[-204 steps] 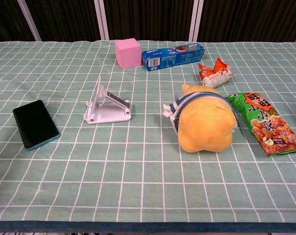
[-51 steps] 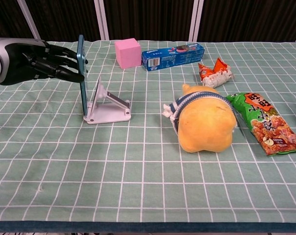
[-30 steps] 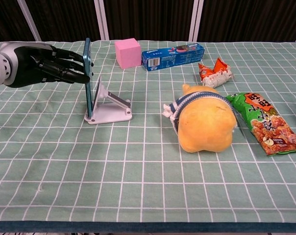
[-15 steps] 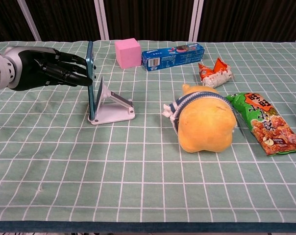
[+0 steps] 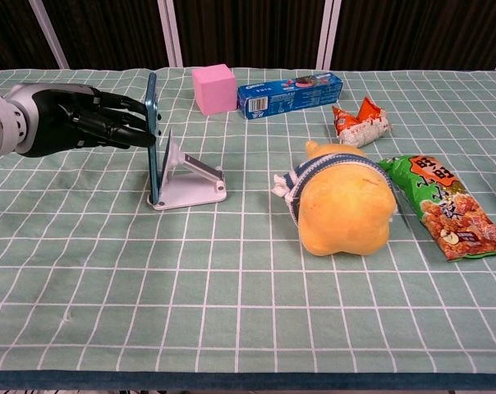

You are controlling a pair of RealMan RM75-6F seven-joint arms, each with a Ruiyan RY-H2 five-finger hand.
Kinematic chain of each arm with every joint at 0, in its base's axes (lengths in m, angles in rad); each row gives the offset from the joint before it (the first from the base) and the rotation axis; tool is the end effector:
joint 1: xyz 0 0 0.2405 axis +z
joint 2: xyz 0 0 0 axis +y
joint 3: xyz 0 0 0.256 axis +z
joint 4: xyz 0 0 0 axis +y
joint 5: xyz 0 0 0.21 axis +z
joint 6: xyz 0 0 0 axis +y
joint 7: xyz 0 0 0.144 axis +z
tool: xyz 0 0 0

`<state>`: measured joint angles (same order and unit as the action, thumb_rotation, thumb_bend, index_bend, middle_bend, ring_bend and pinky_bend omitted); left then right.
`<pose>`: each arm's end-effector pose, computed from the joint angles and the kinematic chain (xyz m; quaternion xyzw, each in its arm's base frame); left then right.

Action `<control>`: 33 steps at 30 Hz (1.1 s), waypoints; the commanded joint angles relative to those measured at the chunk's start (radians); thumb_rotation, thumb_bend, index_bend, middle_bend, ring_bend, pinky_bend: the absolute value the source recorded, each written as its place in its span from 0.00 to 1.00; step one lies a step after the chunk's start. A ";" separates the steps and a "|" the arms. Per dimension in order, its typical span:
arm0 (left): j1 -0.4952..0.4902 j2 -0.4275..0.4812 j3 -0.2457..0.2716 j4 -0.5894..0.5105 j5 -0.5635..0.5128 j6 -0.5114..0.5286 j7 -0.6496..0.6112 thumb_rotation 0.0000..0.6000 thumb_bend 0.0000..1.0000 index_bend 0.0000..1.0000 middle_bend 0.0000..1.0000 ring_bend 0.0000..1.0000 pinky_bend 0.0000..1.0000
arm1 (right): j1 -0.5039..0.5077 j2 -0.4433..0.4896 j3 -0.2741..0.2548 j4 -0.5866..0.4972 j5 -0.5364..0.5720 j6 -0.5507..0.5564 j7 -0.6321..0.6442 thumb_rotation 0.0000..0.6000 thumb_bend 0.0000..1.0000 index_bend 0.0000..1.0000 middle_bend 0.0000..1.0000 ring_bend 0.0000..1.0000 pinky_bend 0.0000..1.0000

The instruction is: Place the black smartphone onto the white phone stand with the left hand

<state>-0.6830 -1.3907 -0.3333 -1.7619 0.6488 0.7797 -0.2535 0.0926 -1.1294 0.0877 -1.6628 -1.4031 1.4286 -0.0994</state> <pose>-0.1470 0.3300 0.0102 -0.4308 -0.7635 -0.4236 0.2282 -0.3108 -0.1898 0.1535 0.5800 -0.4037 0.3594 0.6095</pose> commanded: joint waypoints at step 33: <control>-0.005 0.010 0.029 -0.006 0.042 0.018 0.035 1.00 0.24 0.04 0.04 0.00 0.01 | 0.000 0.000 0.000 0.001 -0.001 0.001 0.000 1.00 0.34 0.00 0.00 0.00 0.12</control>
<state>-0.6879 -1.3805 -0.3047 -1.7680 0.6904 0.7969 -0.2186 0.0923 -1.1295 0.0874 -1.6622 -1.4043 1.4295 -0.0990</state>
